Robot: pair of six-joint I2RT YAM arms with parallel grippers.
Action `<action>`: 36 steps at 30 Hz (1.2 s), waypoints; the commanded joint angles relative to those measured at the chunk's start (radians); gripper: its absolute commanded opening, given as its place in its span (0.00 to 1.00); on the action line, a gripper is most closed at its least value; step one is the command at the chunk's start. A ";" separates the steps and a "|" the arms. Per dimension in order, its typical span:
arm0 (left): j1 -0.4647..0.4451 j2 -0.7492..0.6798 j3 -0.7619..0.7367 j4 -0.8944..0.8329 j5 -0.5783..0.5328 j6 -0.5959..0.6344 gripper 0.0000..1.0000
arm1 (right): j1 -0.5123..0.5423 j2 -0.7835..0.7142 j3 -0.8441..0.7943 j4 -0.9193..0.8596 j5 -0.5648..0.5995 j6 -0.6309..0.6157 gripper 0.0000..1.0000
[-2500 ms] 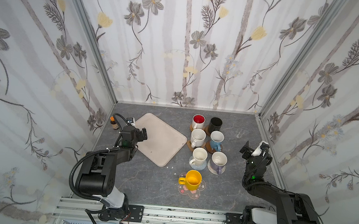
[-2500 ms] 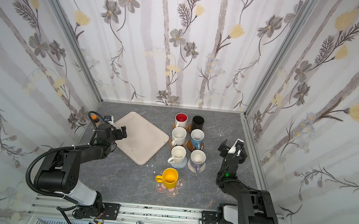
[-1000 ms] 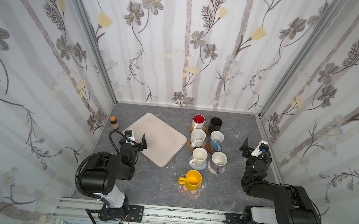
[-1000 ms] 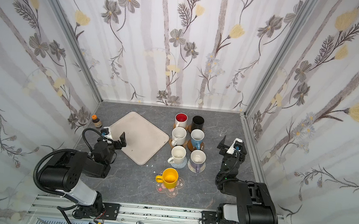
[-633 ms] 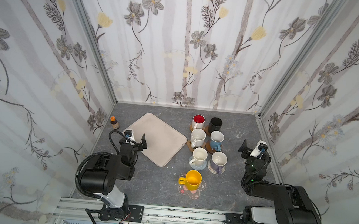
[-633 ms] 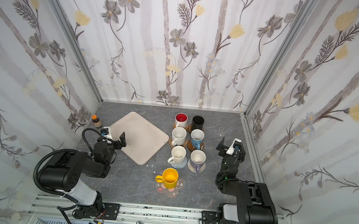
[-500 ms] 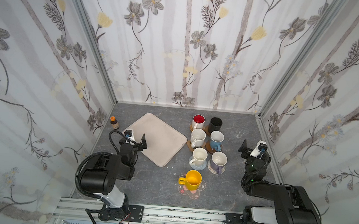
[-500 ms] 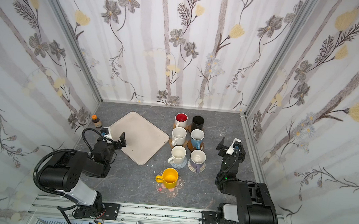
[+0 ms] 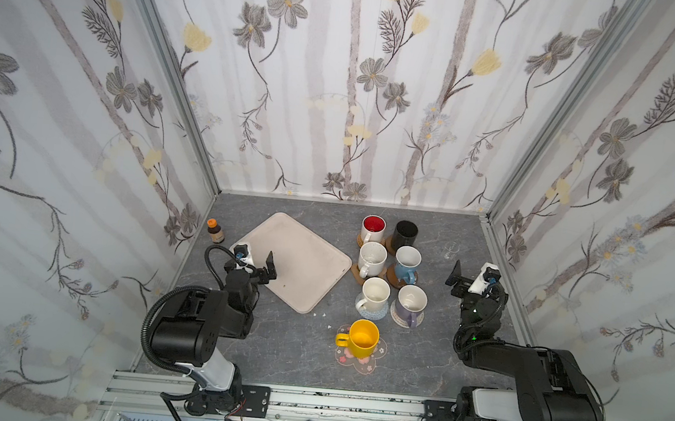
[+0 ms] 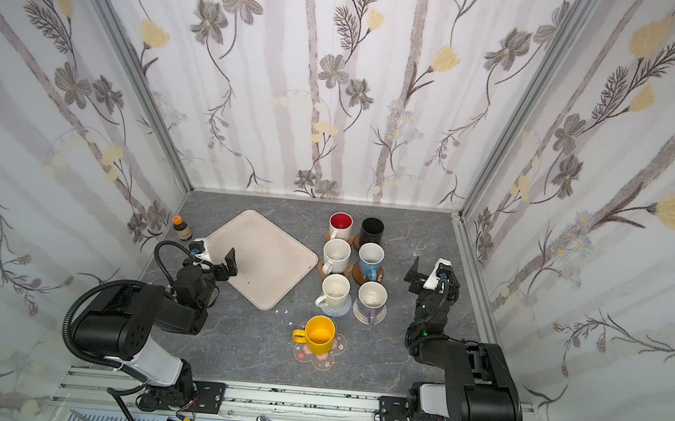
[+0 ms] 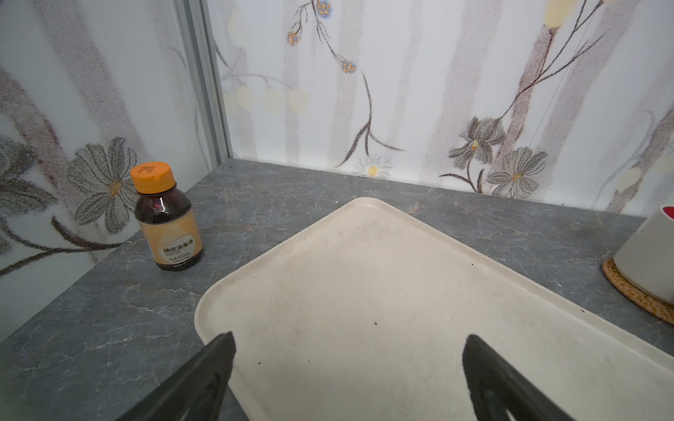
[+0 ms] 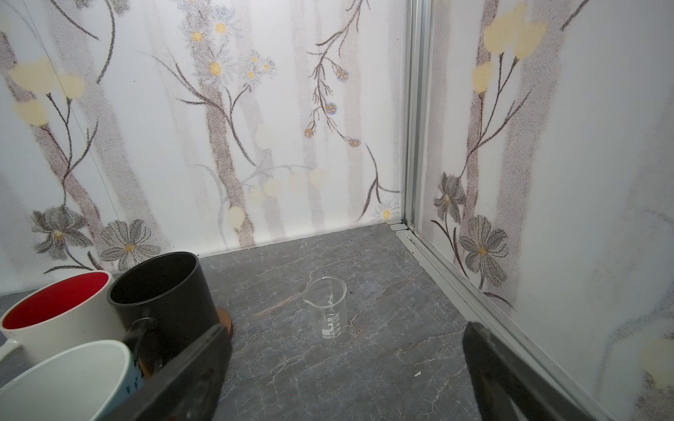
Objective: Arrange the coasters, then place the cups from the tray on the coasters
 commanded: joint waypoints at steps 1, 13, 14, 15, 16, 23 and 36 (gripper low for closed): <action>-0.001 0.000 0.006 0.029 0.002 -0.008 1.00 | 0.000 0.001 0.008 -0.003 -0.016 -0.016 1.00; -0.008 0.000 0.001 0.030 -0.011 -0.003 1.00 | 0.000 0.001 0.008 -0.004 -0.017 -0.017 1.00; -0.010 -0.002 0.001 0.031 -0.014 -0.001 1.00 | 0.000 0.000 0.008 -0.004 -0.016 -0.016 1.00; -0.010 -0.001 0.002 0.032 -0.014 -0.001 1.00 | 0.001 0.001 0.008 -0.003 -0.016 -0.016 1.00; -0.010 -0.001 0.001 0.031 -0.014 -0.001 1.00 | 0.000 0.001 0.008 -0.005 -0.016 -0.017 1.00; -0.011 -0.001 0.001 0.031 -0.014 -0.001 1.00 | 0.000 0.001 0.008 -0.004 -0.016 -0.016 1.00; -0.010 0.000 0.002 0.030 -0.014 -0.001 1.00 | 0.000 0.001 0.008 -0.003 -0.016 -0.016 1.00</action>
